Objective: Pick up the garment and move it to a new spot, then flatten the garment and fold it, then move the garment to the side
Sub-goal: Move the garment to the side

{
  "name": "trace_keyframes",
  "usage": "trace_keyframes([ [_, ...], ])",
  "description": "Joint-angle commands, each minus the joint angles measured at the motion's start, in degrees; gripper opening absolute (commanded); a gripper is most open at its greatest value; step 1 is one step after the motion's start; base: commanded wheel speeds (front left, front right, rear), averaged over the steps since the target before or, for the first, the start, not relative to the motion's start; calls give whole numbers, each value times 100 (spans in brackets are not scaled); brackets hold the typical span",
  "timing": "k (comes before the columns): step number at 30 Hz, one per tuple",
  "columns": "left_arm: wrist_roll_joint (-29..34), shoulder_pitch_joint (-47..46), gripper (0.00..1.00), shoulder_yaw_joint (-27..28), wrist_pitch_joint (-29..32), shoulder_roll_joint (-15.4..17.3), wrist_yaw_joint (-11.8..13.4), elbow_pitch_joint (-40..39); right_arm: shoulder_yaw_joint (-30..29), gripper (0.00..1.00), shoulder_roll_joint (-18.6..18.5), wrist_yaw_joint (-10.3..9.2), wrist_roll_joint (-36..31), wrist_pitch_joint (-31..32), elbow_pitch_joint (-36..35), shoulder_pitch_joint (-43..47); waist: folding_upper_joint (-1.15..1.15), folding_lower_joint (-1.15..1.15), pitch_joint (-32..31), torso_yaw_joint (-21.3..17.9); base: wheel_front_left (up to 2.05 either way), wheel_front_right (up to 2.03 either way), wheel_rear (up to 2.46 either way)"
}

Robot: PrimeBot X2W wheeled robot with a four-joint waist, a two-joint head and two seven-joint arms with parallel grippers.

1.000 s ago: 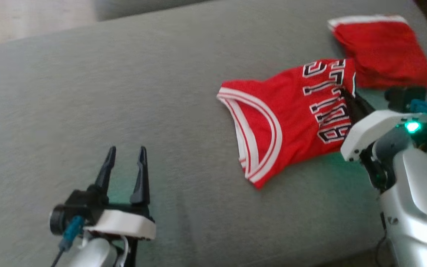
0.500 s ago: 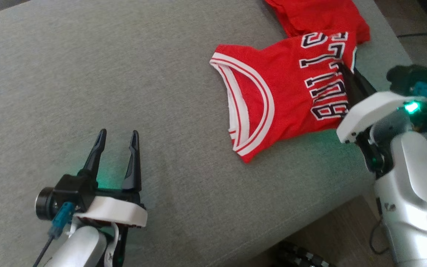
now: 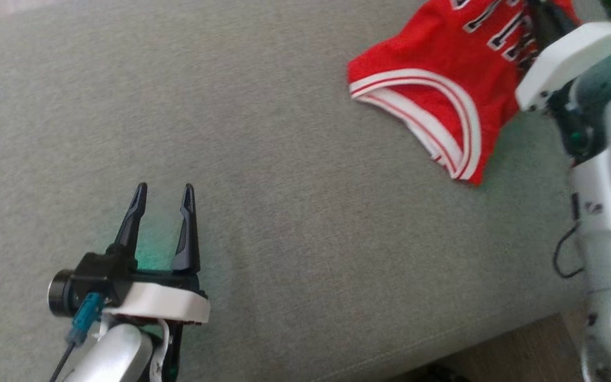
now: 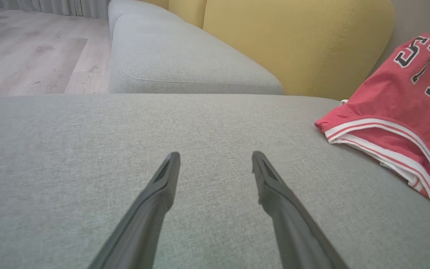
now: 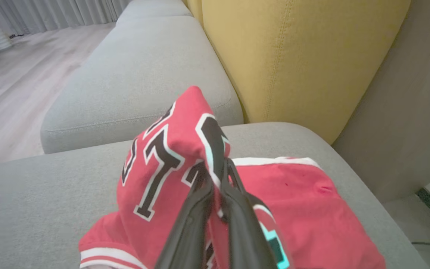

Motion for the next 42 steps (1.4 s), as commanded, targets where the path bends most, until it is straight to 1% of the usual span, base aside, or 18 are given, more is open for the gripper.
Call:
trace_keyframes([
  [1, -26, -76, 100, 232, -74, 38, 11, -151, -51, 0, -148, -4, -83, 26, -73, -287, 0, 0, 0, 148, 0, 0, 0],
  [6, -29, -83, 100, 198, -119, -20, 2, -122, -294, 0, -594, -4, -270, 98, 250, -592, 0, 0, 23, 336, 0, 0, 0],
  [12, -7, -134, 100, 151, -138, -50, -16, -132, -682, 0, -1227, -4, -398, 253, 377, -664, 0, 0, 125, 519, 0, 0, 0],
  [14, 10, -169, 100, 131, -128, -52, -18, -147, -897, 0, -1433, -4, -435, 283, 437, -678, 0, 0, 188, 586, 0, 0, 0],
  [15, 28, -205, 100, 120, -115, -42, -16, -153, -1120, 0, -1554, -4, -514, 254, 509, -674, 0, 0, 245, 644, 0, 0, 0],
  [16, 36, -223, 100, 116, -108, -36, -15, -155, -1247, 0, -1588, -4, -571, 203, 540, -676, 0, 0, 276, 670, 0, 0, 0],
  [17, 43, -237, 100, 114, -103, -30, -11, -157, -1408, 8, -1607, -4, -662, 131, 578, -677, 0, 0, 300, 692, 0, 0, 0],
  [18, 51, -251, 100, 108, -94, -24, -9, -160, -1508, 47, -1629, -4, -798, 44, 604, -662, 0, 0, 327, 719, 0, 0, 0],
  [19, 56, -262, 100, 103, -87, -20, -8, -162, -1559, 100, -1620, -4, -916, -48, 627, -635, 0, 0, 345, 742, 0, 0, 0],
  [22, 58, -278, 100, 101, -81, -2, -7, -167, -1735, 100, -1513, -4, -1059, -310, 738, -599, 0, 0, 378, 779, 0, 0, 0],
  [26, 43, -285, 100, 121, -75, 27, 3, -154, -1734, 100, -1310, -4, -1164, -640, 846, -556, 0, 0, 377, 772, 0, 0, 0],
  [29, 41, -279, 100, 132, -61, 48, 32, -167, -1591, 100, -1171, -4, -1101, -763, 919, -565, 0, 0, 349, 738, 0, 0, 0],
  [34, 39, -290, 100, 121, -46, 60, 37, -173, -1280, 100, -1086, -4, -1049, -959, 893, -596, 0, 0, 275, 709, 0, 0, 0],
  [38, 5, -291, 100, 127, -86, 31, 19, -122, -932, 100, -954, -4, -975, -1190, 735, -611, 0, 0, 76, 734, 0, 0, 0],
  [42, -67, -228, 100, 187, -179, -23, 13, -22, -609, 100, -765, -4, -909, -1374, 529, -539, 0, 0, -247, 848, 0, 0, 0],
])
